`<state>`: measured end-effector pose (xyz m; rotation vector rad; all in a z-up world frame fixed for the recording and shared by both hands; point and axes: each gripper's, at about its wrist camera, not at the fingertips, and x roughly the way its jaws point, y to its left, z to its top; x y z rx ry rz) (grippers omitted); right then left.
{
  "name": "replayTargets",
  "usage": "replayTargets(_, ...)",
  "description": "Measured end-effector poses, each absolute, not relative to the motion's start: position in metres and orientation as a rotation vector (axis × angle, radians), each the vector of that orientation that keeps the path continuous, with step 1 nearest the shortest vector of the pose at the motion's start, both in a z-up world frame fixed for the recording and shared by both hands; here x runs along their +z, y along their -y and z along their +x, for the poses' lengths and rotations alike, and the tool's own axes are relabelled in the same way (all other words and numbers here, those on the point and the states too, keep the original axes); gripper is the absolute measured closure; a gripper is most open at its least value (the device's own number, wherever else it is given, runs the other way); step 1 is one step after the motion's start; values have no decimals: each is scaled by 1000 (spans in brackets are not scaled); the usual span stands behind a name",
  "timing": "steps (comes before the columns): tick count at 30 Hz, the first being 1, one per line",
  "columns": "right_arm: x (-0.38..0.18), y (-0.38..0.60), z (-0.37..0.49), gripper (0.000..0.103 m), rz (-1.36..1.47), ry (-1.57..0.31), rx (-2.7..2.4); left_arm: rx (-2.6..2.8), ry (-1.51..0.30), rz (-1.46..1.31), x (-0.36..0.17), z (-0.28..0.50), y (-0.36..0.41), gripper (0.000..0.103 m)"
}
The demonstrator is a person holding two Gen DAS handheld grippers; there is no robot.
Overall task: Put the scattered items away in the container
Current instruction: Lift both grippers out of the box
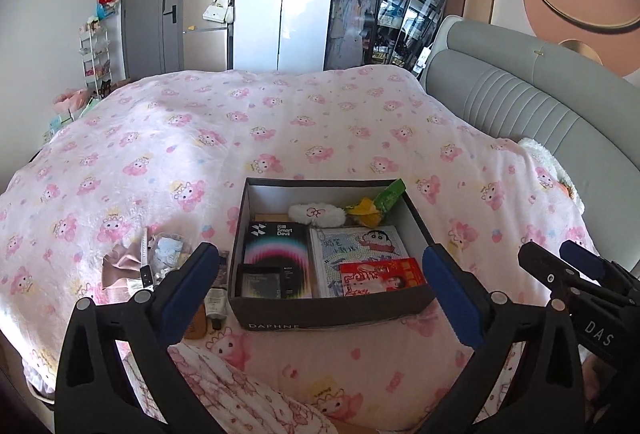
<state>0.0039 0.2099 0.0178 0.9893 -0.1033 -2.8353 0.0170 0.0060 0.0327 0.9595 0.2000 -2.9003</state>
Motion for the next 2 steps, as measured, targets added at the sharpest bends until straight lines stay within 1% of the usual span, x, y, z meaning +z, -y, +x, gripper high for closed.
replayTargets(2,14,-210,3,27,1004,111,-2822,-2896,-163,969,31,17,-11,1)
